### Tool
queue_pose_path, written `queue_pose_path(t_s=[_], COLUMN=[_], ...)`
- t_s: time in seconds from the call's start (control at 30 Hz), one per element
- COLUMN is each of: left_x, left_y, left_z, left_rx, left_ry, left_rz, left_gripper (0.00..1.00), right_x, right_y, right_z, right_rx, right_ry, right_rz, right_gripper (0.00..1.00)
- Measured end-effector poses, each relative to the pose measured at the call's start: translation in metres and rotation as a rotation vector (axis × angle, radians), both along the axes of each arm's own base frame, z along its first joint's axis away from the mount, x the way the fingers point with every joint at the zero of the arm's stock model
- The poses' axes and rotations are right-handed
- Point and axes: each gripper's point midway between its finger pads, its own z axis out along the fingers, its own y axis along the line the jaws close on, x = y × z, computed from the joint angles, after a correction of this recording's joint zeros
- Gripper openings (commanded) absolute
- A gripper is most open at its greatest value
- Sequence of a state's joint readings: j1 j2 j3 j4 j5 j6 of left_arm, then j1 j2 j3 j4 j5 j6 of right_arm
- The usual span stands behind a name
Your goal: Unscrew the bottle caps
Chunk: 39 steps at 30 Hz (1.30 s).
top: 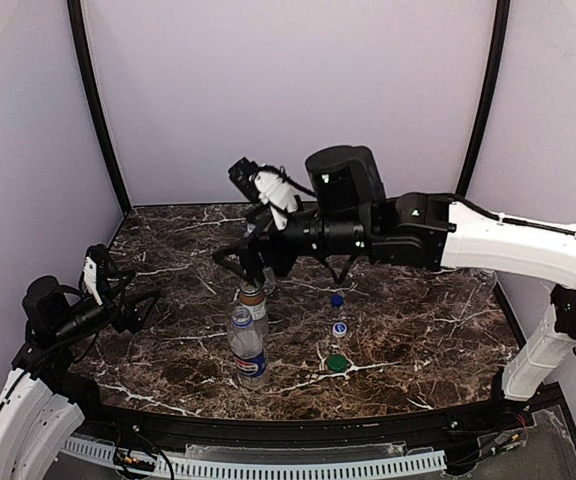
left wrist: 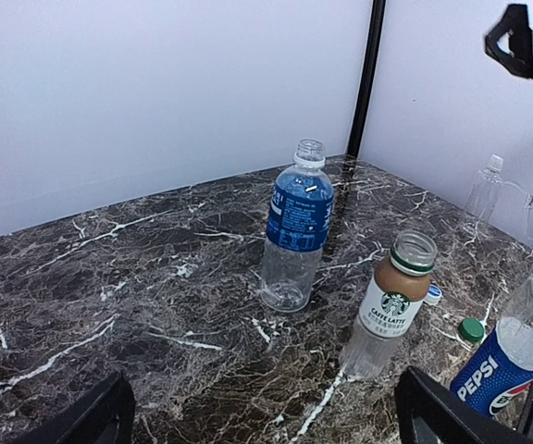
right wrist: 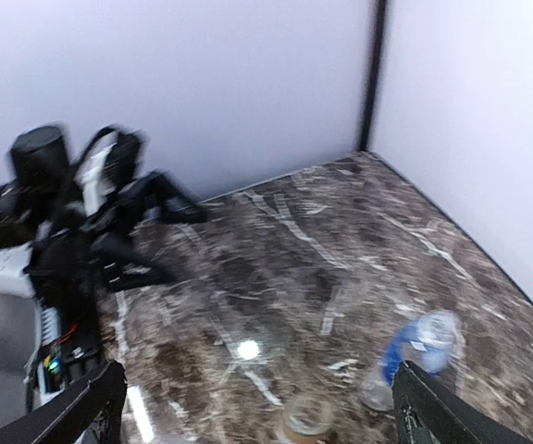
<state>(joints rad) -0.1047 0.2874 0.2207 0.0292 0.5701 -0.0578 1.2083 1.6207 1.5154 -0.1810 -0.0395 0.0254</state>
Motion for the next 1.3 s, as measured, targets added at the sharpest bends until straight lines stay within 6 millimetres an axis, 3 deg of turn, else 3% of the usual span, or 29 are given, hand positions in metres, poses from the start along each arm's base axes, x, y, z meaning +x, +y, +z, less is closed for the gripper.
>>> queue_pose_path(t_s=[0.07, 0.13, 0.2, 0.3, 0.4, 0.43, 0.53, 0.63, 0.73, 0.87, 1.03, 1.1, 1.3], left_x=[0.0, -0.001, -0.001, -0.002, -0.003, -0.003, -0.003, -0.004, -0.004, -0.004, -0.004, -0.004, -0.005], left_y=[0.0, -0.001, -0.001, -0.002, -0.002, -0.002, -0.002, -0.003, -0.003, -0.003, -0.003, -0.003, -0.004], left_z=[0.0, 0.0, 0.0, 0.001, 0.002, 0.002, 0.002, 0.002, 0.003, 0.003, 0.003, 0.003, 0.003], left_rx=[-0.001, -0.001, -0.002, -0.004, -0.005, -0.006, -0.006, -0.007, -0.008, -0.008, -0.008, -0.008, -0.008], left_ry=[0.001, 0.001, 0.001, -0.004, -0.01, -0.011, -0.013, -0.014, -0.017, -0.019, -0.019, -0.019, -0.019], left_rz=[-0.003, -0.006, -0.009, -0.012, -0.015, -0.016, -0.016, -0.02, -0.022, -0.023, -0.024, -0.024, -0.028], left_gripper=[0.99, 0.99, 0.99, 0.99, 0.99, 0.99, 0.99, 0.99, 0.99, 0.99, 0.99, 0.99, 0.99], right_x=[0.042, 0.083, 0.117, 0.155, 0.169, 0.168, 0.146, 0.129, 0.116, 0.106, 0.104, 0.107, 0.116], right_y=[-0.029, -0.073, -0.128, -0.229, -0.331, -0.357, -0.444, -0.48, -0.499, -0.505, -0.514, -0.516, -0.515], right_z=[0.023, 0.033, 0.03, 0.005, -0.035, -0.046, -0.093, -0.111, -0.127, -0.148, -0.168, -0.169, -0.164], right_rx=[-0.014, -0.045, -0.096, -0.223, -0.382, -0.424, -0.601, -0.655, -0.654, -0.659, -0.631, -0.604, -0.55], right_ry=[0.027, 0.059, 0.101, 0.183, 0.283, 0.31, 0.445, 0.518, 0.589, 0.652, 0.712, 0.715, 0.693], right_rz=[-0.189, -0.389, -0.59, -0.91, -1.195, -1.26, -1.457, -1.521, -1.535, -1.515, -1.505, -1.504, -1.481], right_gripper=[0.99, 0.99, 0.99, 0.99, 0.99, 0.99, 0.99, 0.99, 0.99, 0.94, 0.66, 0.55, 0.47])
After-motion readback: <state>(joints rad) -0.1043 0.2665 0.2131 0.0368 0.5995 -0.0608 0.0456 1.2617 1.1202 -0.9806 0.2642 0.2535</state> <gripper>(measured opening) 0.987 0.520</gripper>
